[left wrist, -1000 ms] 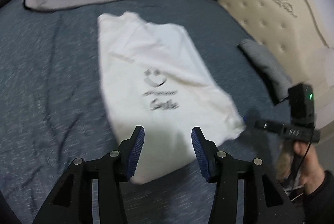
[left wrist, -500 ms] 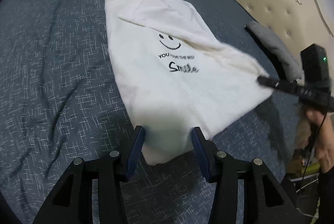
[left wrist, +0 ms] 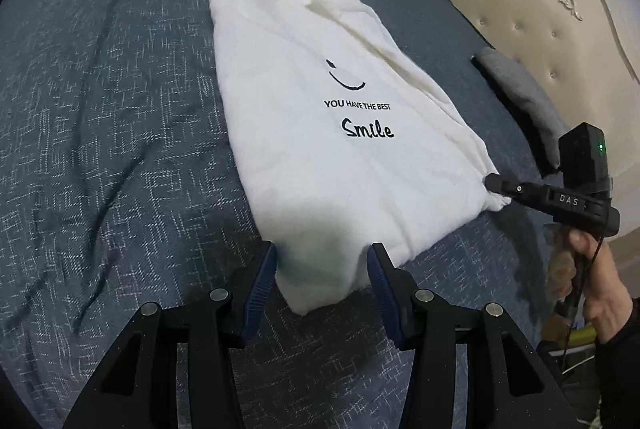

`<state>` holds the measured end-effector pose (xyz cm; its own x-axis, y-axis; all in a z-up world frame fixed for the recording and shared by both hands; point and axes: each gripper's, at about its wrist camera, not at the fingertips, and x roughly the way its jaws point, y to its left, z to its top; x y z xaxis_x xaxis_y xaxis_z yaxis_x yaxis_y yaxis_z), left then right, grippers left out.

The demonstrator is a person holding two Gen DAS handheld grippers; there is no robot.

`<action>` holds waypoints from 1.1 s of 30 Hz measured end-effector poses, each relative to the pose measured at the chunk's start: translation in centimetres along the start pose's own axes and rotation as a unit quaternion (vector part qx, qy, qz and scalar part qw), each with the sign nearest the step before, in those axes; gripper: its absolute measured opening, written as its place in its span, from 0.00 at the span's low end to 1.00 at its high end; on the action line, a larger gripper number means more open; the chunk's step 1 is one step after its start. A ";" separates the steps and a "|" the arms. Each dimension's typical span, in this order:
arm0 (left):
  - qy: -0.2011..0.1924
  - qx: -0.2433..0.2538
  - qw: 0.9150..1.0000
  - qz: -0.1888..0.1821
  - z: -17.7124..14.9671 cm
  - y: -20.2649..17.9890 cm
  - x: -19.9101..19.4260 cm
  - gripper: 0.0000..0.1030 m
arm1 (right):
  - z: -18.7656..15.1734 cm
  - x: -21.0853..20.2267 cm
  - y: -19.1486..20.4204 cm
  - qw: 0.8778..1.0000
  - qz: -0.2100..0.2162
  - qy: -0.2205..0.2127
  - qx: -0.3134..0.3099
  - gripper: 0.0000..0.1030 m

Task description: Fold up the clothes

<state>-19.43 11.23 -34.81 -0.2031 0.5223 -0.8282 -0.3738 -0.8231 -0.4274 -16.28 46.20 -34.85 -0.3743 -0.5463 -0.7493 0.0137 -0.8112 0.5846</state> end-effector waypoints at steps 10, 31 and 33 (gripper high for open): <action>-0.004 -0.011 1.000 -0.027 -0.1 1.0 -0.2 0.27 | -0.3 -1.1 -1.3 0.999 0.020 -0.010 0.033 0.05; 0.008 0.088 0.995 0.052 -2.1 -1.0 0.6 0.20 | -0.1 -1.5 -2.2 0.998 0.017 -0.001 0.054 0.03; 0.010 0.086 0.995 0.051 -2.1 -0.7 0.6 0.20 | -0.3 -1.7 -2.9 0.998 0.014 -0.006 0.060 0.03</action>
<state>-17.34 11.68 -35.76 -0.2296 0.4325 -0.8719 -0.5022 -0.8200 -0.2745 -15.40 49.40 -35.42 -0.3866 -0.5649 -0.7290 -0.0875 -0.7644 0.6387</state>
